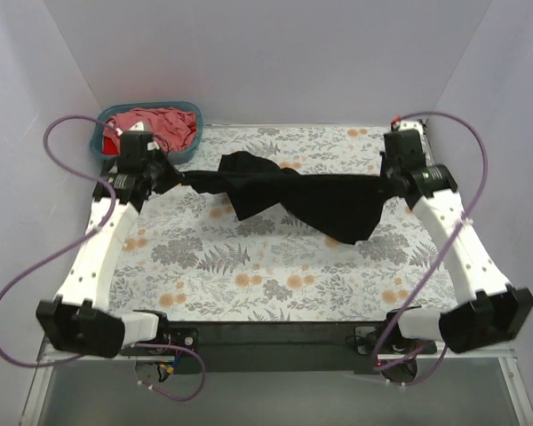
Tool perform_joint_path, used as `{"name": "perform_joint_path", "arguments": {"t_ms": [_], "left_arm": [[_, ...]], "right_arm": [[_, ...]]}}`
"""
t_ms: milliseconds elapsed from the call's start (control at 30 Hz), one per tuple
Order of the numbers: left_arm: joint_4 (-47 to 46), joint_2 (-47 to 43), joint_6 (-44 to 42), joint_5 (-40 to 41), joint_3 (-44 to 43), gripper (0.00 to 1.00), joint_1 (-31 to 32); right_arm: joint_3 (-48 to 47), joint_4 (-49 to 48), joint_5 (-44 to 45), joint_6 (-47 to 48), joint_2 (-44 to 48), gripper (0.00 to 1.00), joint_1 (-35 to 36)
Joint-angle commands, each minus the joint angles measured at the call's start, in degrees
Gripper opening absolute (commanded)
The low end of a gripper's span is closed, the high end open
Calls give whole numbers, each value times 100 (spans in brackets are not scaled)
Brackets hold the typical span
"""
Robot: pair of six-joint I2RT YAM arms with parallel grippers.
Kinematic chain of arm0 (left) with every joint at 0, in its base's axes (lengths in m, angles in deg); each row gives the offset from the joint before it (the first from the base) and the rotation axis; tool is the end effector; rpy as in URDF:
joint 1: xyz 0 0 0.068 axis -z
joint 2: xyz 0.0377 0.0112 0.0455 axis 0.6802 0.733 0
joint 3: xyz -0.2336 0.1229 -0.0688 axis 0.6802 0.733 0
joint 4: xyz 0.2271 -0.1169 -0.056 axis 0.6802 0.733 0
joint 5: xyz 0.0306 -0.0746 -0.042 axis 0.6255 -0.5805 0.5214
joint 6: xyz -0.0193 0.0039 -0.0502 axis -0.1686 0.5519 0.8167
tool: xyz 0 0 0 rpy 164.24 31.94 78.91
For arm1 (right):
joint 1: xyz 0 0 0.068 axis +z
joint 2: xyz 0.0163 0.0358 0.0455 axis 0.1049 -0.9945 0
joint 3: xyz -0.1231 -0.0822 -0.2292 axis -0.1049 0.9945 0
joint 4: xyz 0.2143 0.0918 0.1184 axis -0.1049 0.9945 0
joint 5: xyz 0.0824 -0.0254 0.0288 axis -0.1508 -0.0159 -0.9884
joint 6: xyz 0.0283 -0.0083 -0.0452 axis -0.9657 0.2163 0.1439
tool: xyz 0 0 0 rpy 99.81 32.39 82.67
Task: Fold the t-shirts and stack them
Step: Flatten the tshirt out
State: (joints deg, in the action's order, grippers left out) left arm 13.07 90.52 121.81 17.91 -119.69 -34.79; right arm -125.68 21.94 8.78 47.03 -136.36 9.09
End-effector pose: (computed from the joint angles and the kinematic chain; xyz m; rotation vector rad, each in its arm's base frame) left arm 0.2738 -0.0381 0.3660 -1.3026 2.0335 -0.6732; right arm 0.2715 0.0564 0.3750 0.1997 2.2033 -0.2753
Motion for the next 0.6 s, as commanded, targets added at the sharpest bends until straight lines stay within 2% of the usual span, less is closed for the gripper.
{"name": "perform_joint_path", "arguments": {"t_ms": [0,33,100,133,167,200,267,333,467,567], "left_arm": [[371,-1061,138,562,879,0,-122],[424,-1229,156,536,1074,0,-122],[591,-1694,182,370,1583,0,-122],[653,-1836,252,290,1742,0,-122],[740,-1951,296,246,1892,0,-122],[750,-2065,332,202,2024,0,-122],[785,-2320,446,131,2385,0,-122],[777,-2461,507,105,2622,0,-122],[741,-2514,587,87,2781,0,-122],[776,-2523,569,280,2816,0,-122]], "right_arm": [[1100,562,-962,-134,868,1,-88],[1704,763,-1260,-309,1062,4,-79],[2200,1001,-2227,-469,1520,16,-87],[2663,1159,-2648,-556,1643,19,-88],[2833,1204,-3539,-592,1853,21,-88],[3027,1214,-3896,-619,1951,24,-79],[3204,1187,-4355,-654,2144,35,-79],[3126,1170,-4376,-575,2136,41,-88],[2756,1012,-3805,-294,1655,41,-88],[2607,547,-4013,-293,1303,39,-79]]}}
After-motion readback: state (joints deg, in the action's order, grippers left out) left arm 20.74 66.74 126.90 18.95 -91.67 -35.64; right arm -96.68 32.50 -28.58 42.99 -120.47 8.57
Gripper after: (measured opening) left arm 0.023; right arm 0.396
